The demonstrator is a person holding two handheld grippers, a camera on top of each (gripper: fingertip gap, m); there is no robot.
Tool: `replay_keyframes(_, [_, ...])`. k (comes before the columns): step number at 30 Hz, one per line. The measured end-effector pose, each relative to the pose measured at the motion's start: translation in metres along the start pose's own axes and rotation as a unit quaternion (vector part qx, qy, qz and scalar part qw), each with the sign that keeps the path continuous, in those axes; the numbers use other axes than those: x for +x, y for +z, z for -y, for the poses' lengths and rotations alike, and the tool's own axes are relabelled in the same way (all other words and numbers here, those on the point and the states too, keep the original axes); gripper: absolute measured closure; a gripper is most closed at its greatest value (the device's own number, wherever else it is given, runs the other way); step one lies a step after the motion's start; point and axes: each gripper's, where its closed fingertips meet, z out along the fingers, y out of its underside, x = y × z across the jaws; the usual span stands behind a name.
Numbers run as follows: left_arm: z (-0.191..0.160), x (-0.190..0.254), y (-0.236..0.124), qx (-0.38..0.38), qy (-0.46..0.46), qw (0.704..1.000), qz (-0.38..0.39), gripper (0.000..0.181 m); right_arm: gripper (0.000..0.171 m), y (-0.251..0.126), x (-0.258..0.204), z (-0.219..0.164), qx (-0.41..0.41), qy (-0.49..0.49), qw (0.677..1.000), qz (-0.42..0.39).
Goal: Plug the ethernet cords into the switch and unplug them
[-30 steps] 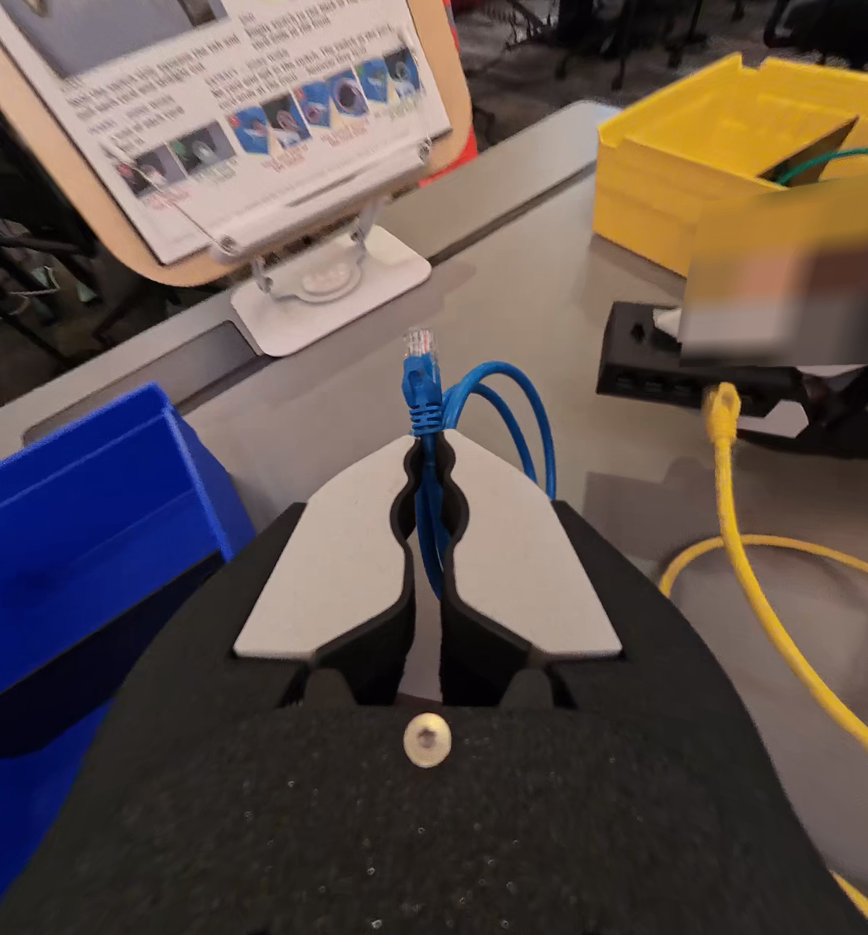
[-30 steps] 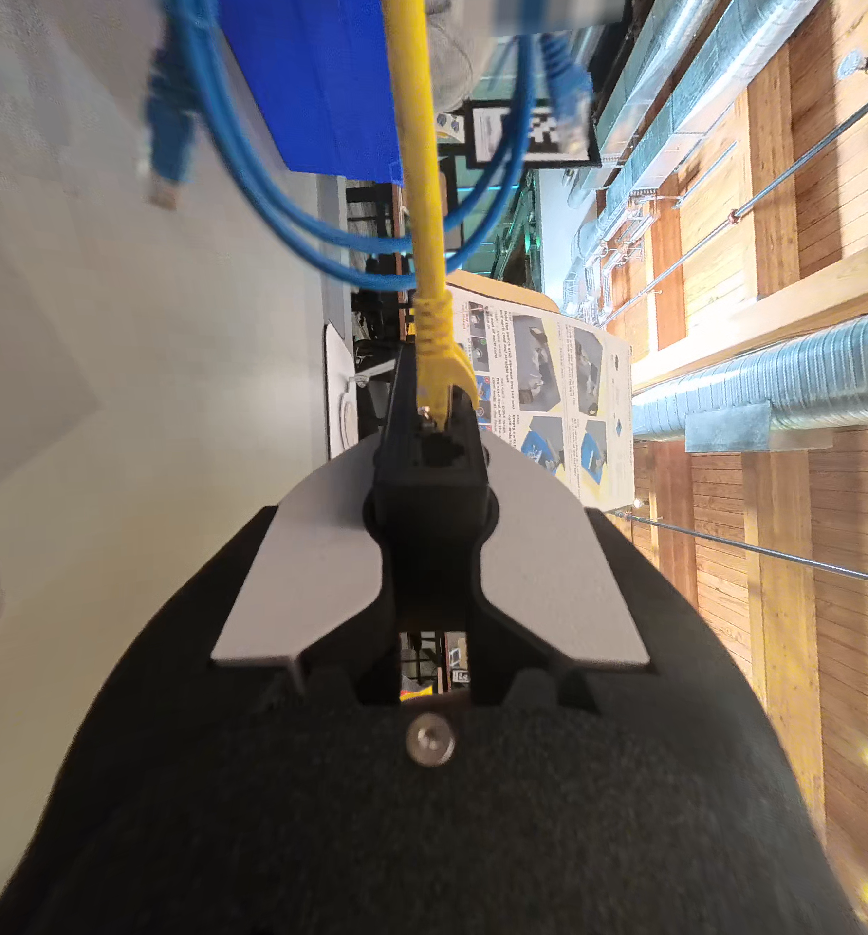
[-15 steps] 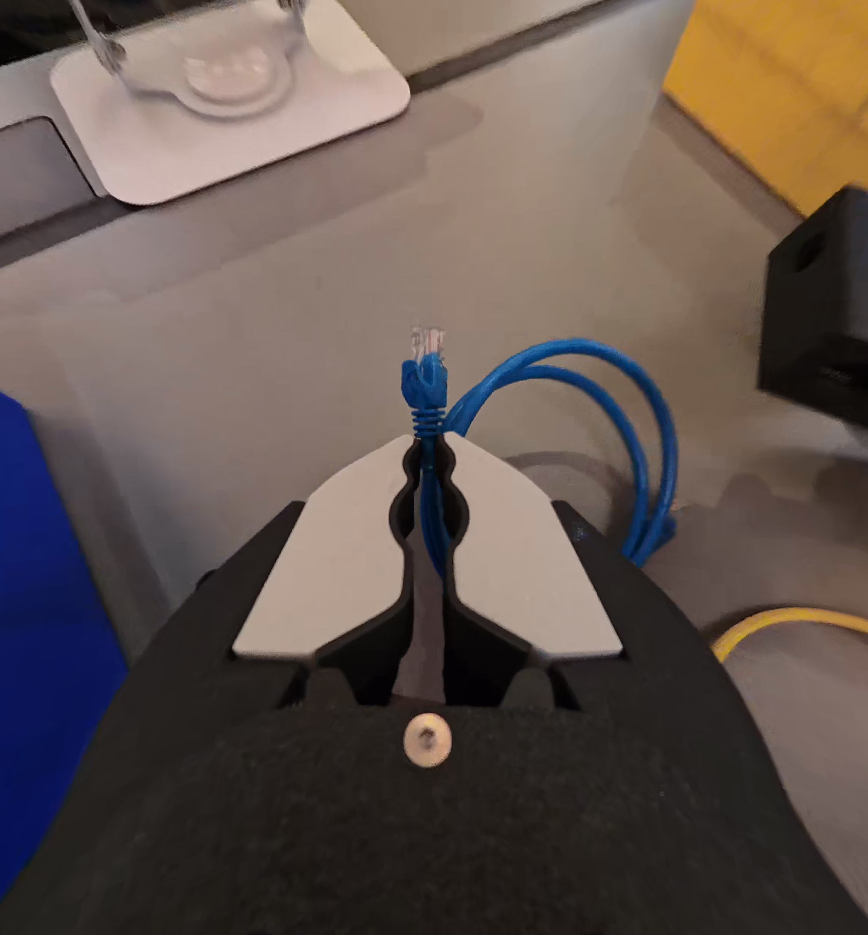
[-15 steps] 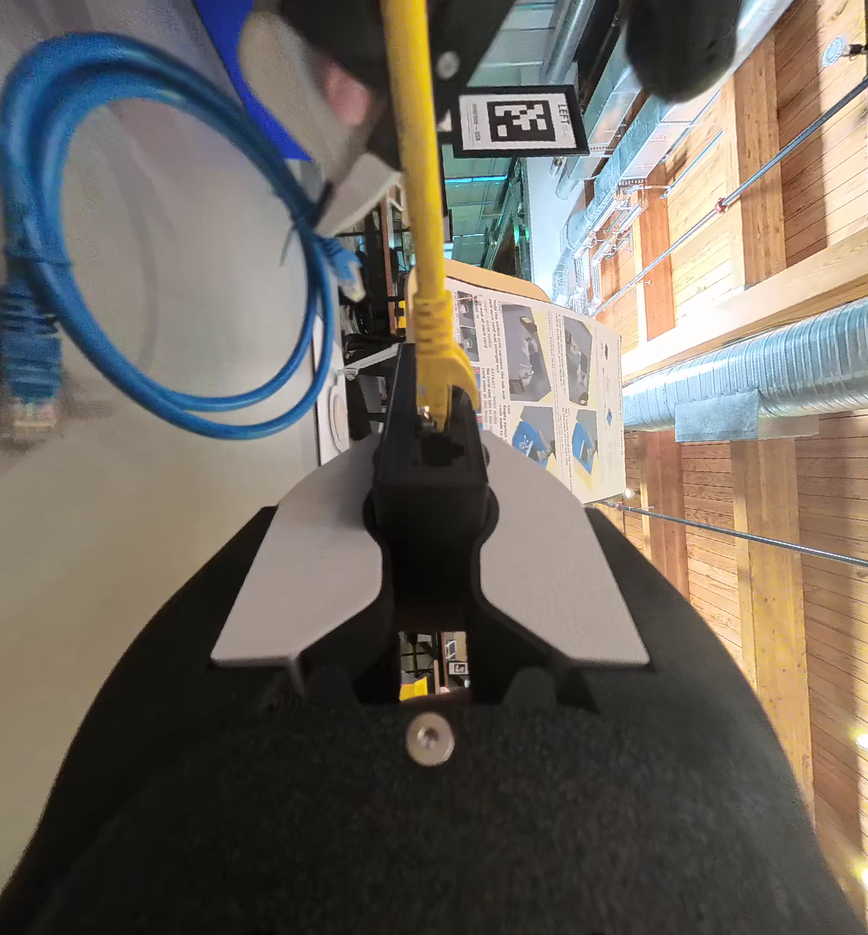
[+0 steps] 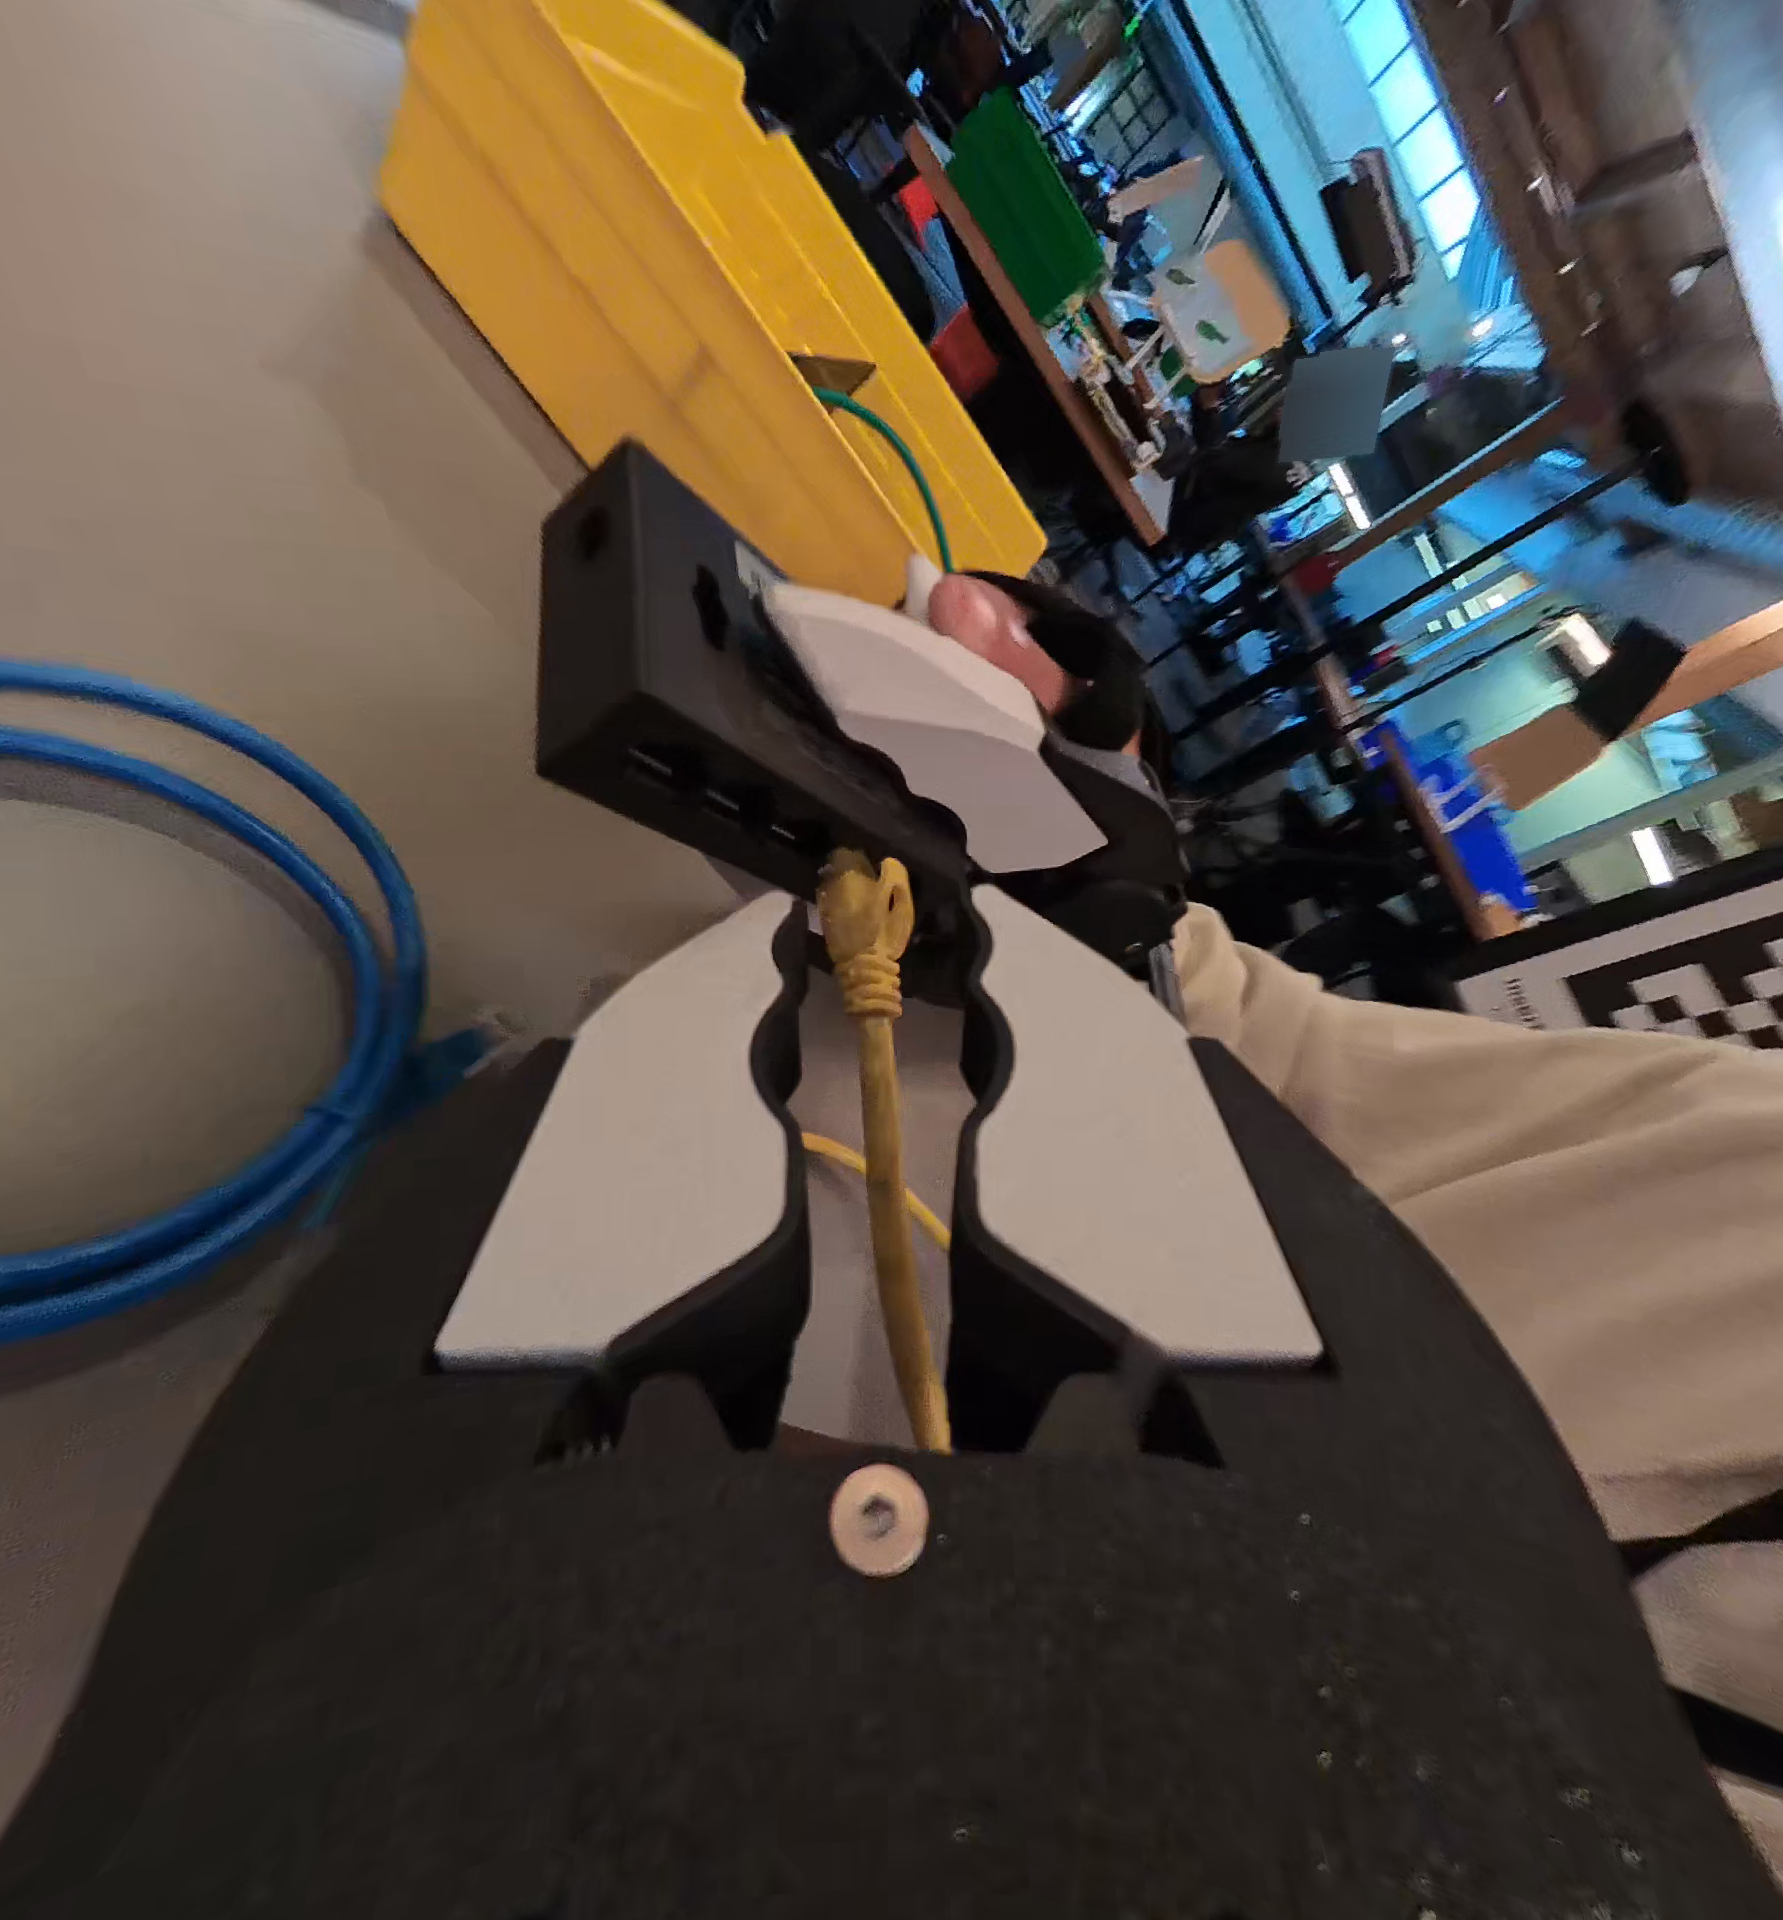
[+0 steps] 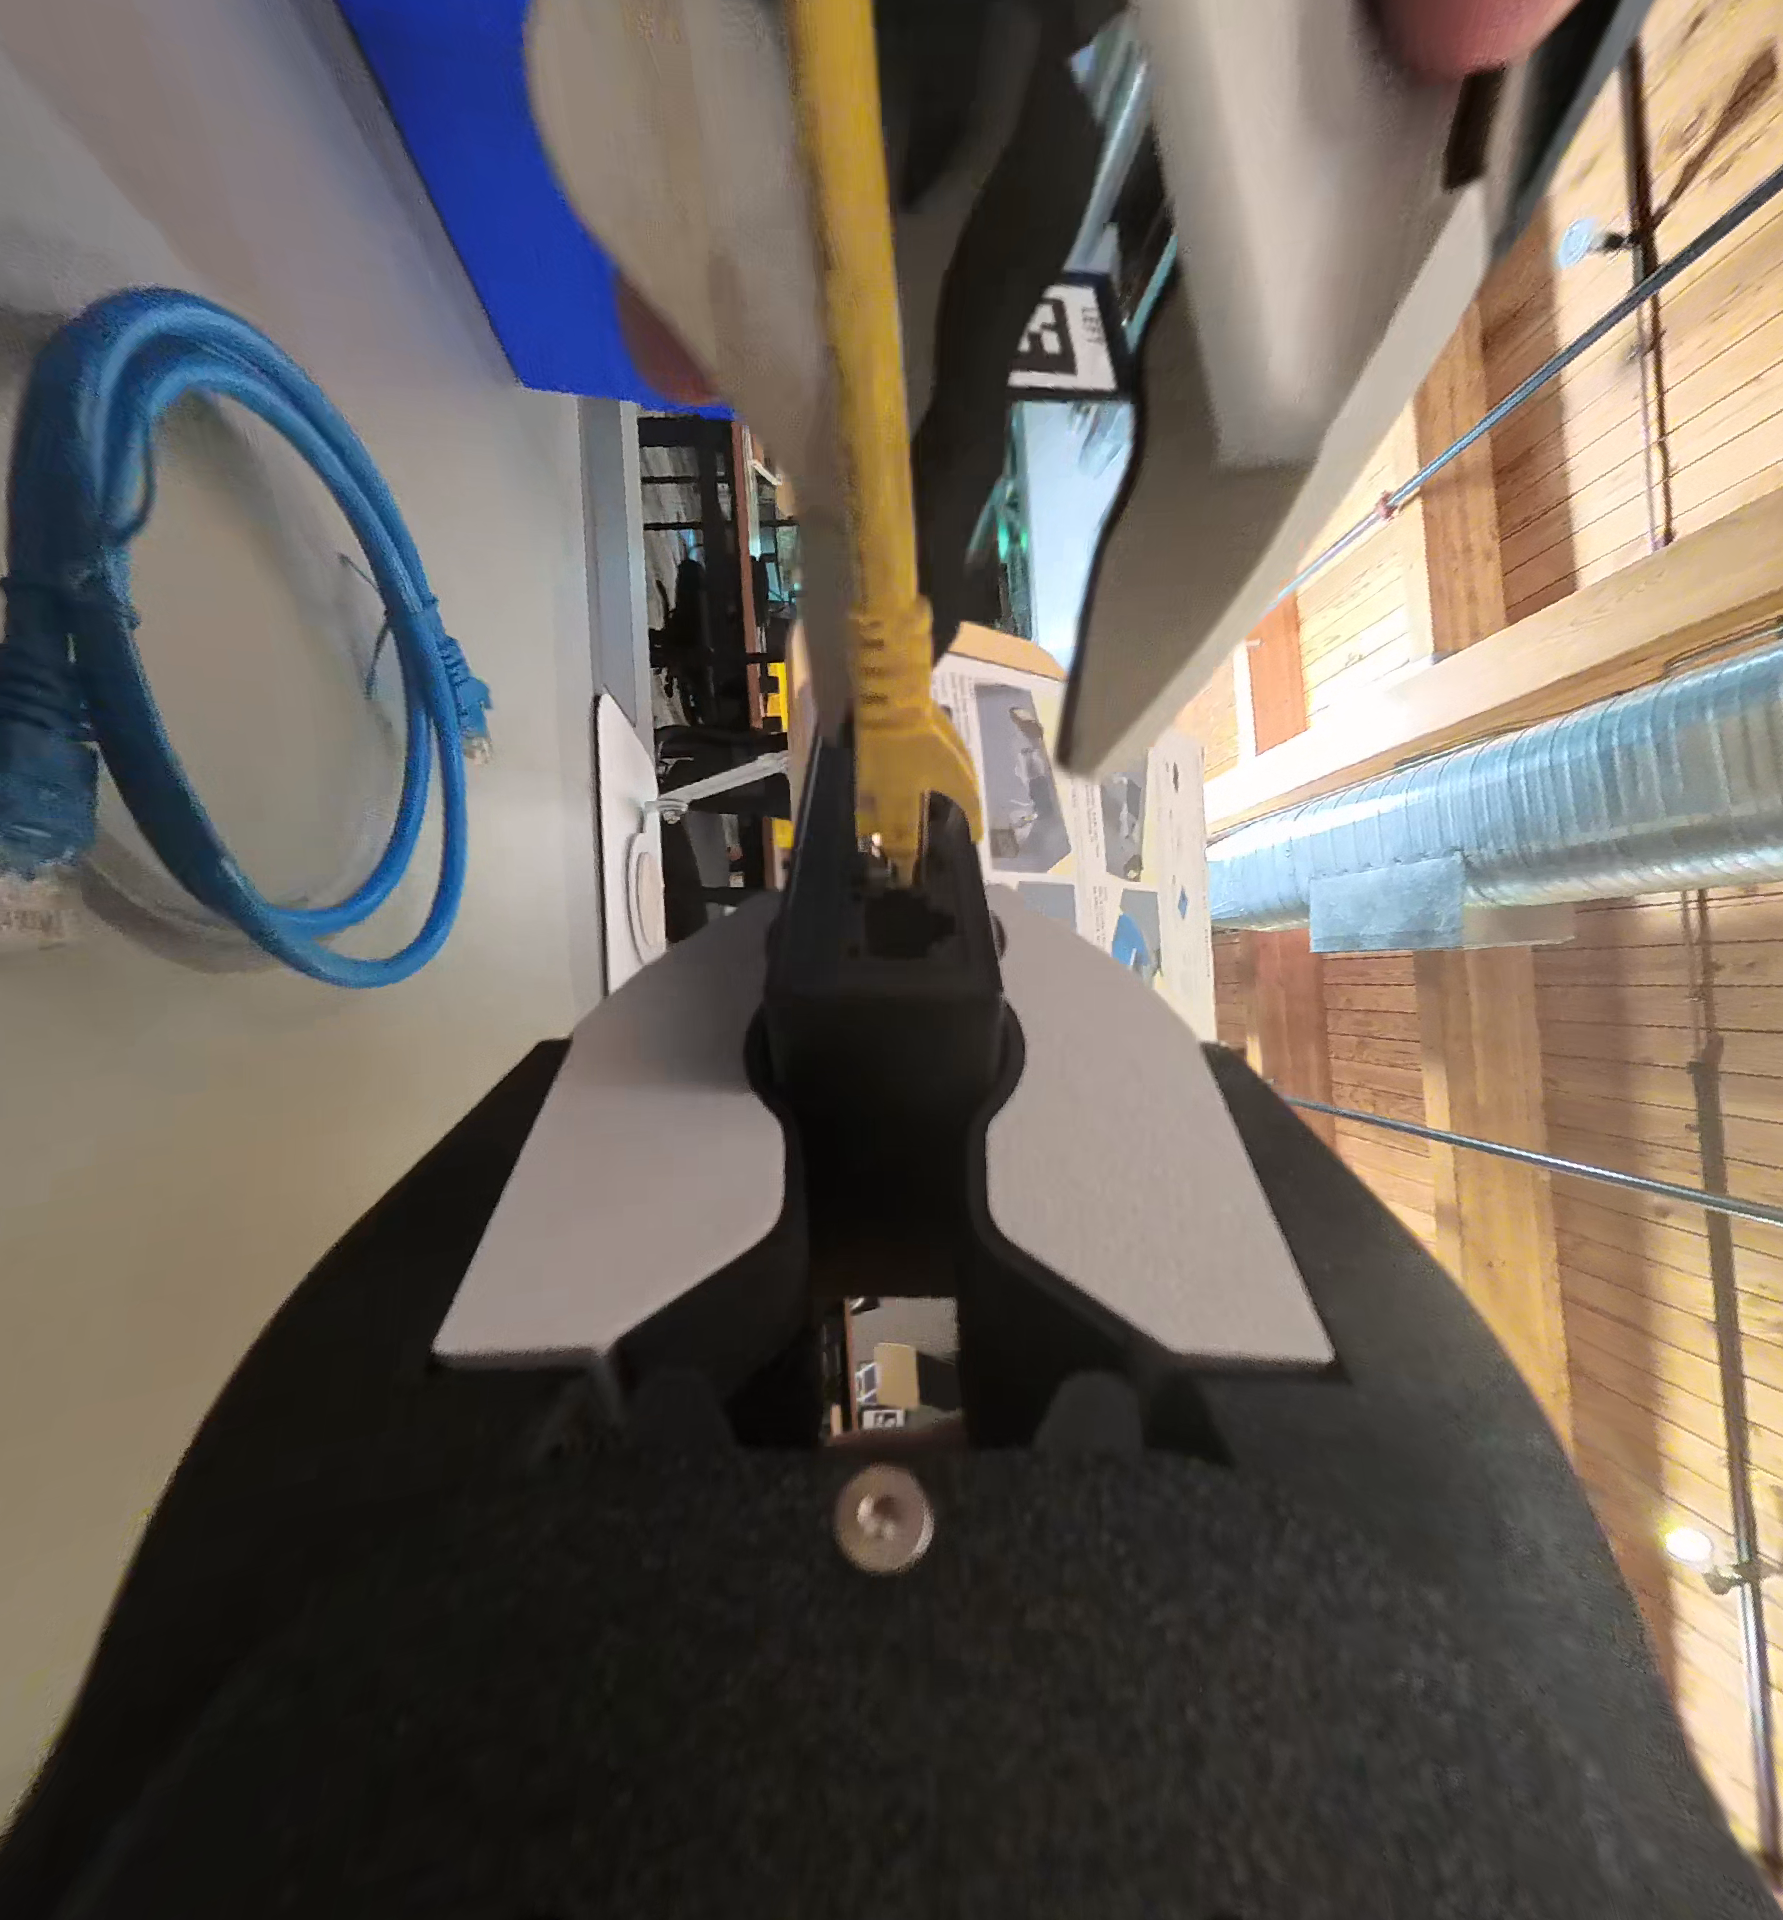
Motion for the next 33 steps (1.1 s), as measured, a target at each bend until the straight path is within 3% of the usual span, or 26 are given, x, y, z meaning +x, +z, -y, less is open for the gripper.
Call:
replay_keyframes(5, [-0.005, 0.001, 0.006, 0.013, -0.078, 0.996, -0.050, 0.165, 0.141, -0.002, 0.002, 0.005, 0.009, -0.010, 1.000, -0.011])
replay_keyframes(15, [-0.009, 0.003, 0.002, 0.005, -0.085, 0.993, -0.084, 0.167, 0.141, -0.004, 0.008, 0.010, 0.014, -0.029, 0.999, -0.036])
replay_keyframes(27, [-0.020, -0.006, 0.001, -0.044, 0.034, 0.998, 0.012, 0.169, 0.141, -0.005, 0.001, 0.016, 0.015, -0.052, 0.998, -0.043])
replay_keyframes(33, [-0.017, -0.009, 0.002, -0.033, 0.061, 0.997, 0.032, 0.169, 0.141, -0.002, -0.003, 0.013, 0.013, -0.036, 0.999, -0.033])
